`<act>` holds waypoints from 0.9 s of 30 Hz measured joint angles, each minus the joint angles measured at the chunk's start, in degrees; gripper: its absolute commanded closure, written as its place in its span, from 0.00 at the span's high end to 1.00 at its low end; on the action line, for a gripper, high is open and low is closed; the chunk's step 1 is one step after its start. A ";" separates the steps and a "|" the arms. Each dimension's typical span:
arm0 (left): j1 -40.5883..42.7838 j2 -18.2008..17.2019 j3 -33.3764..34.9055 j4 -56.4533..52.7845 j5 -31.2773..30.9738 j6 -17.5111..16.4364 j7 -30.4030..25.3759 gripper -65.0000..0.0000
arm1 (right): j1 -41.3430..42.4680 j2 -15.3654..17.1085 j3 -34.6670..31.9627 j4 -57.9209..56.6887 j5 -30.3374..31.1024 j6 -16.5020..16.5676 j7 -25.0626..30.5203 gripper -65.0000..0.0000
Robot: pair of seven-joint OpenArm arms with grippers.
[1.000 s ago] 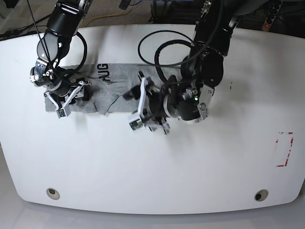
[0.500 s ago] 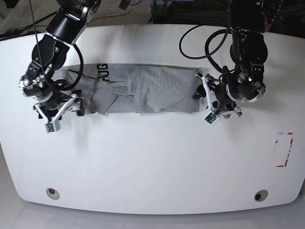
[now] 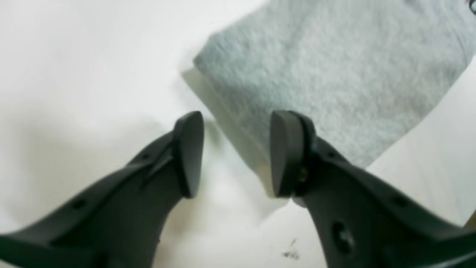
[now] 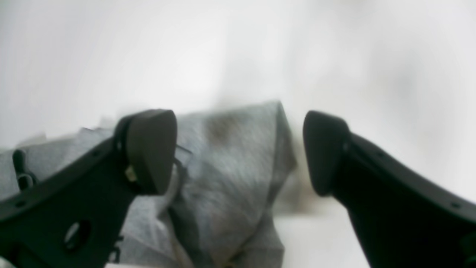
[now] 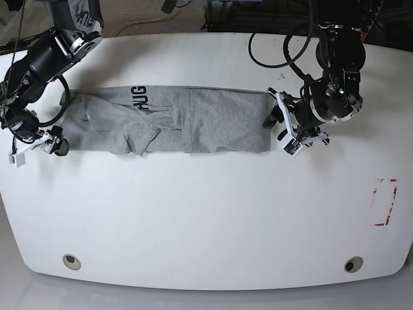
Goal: Fold the T-shirt properly
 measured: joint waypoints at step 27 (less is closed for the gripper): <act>-2.08 0.94 0.28 -9.92 -0.39 0.00 -0.98 0.39 | -9.38 -11.43 -4.26 5.95 1.27 0.39 3.41 0.37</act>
